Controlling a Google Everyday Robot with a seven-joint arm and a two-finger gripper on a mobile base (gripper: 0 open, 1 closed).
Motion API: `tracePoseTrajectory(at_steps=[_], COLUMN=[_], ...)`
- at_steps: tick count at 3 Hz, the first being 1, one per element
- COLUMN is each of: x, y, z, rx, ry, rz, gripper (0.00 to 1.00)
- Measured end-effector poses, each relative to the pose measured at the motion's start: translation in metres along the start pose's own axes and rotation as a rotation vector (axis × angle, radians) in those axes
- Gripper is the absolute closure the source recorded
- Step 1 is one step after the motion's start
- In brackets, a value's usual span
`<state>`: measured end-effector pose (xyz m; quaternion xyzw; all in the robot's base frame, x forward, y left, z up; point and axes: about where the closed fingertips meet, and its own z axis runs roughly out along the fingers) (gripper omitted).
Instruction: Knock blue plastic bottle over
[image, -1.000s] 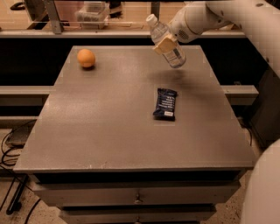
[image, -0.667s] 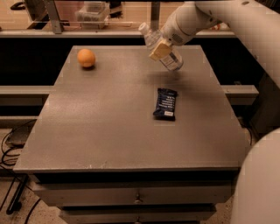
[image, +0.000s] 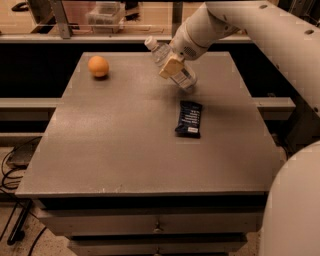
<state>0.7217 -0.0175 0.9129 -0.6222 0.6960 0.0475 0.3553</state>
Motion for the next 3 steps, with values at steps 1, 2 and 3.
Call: tracePoseTrajectory(at_steps=[1,2,3], x=[-0.018,-0.034,-0.038], y=[0.021,0.041,0.043], z=[0.009,0.011,0.012], rx=[-0.077,-0.163,-0.171], ry=[-0.055,-0.143,-0.154], rz=[0.005,0.051,0.055], gripper=[0.01,0.00,0.00])
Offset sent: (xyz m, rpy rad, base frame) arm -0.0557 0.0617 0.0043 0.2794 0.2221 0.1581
